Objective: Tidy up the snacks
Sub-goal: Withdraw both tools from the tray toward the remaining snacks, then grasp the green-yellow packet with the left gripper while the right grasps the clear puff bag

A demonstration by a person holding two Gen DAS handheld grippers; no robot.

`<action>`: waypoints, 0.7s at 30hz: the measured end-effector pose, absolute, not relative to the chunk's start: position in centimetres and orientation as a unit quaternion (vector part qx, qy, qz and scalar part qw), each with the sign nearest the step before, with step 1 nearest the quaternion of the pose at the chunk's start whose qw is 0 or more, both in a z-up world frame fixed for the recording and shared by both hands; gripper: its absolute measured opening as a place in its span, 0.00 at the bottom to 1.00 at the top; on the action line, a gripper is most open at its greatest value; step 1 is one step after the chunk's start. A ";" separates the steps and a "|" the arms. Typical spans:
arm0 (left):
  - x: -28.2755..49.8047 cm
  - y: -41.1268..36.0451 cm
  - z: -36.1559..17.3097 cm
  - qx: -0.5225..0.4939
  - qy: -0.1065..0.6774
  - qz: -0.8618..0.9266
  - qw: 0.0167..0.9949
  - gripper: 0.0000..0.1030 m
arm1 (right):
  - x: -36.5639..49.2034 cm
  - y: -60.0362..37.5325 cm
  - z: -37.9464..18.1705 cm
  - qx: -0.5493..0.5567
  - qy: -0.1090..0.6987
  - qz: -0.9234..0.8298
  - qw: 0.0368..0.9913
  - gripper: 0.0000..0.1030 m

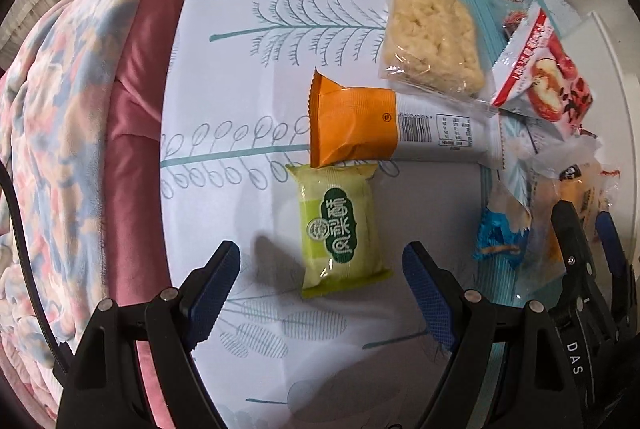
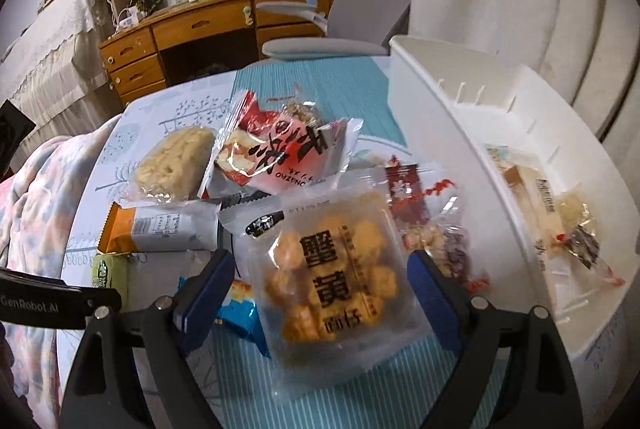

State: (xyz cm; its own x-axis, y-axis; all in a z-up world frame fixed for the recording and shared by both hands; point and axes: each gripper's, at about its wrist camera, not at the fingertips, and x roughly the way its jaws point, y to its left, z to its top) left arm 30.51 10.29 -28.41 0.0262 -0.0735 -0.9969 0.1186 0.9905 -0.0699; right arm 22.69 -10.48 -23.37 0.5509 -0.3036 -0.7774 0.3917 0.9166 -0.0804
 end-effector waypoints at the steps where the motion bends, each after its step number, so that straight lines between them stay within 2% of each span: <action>1: 30.7 10.2 -28.6 0.016 0.695 -0.065 0.716 0.80 | 23.0 -10.5 -23.5 0.046 0.432 -0.197 0.879 0.92; 4: 31.1 10.1 -28.9 0.014 0.698 -0.058 0.713 0.80 | 23.6 -10.8 -24.0 0.043 0.443 -0.198 0.874 0.94; 13: 31.2 10.4 -29.9 0.004 0.709 -0.032 0.705 0.67 | 24.8 -10.6 -25.4 0.015 0.460 -0.187 0.868 0.96; 16: 31.4 10.1 -29.9 0.004 0.711 -0.026 0.703 0.65 | 25.0 -11.0 -25.9 0.029 0.471 -0.181 0.863 0.96; 21: 31.3 10.3 -29.7 -0.001 0.709 -0.016 0.705 0.49 | 25.2 -11.5 -26.3 0.040 0.485 -0.175 0.856 0.92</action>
State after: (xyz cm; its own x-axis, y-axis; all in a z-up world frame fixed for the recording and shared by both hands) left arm 31.27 10.30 -29.65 -0.0067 -0.0236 -0.9997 0.0205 0.9995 -0.0237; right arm 25.17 -11.54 -26.26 0.4692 -0.2607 -0.8438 0.3380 0.9357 -0.1012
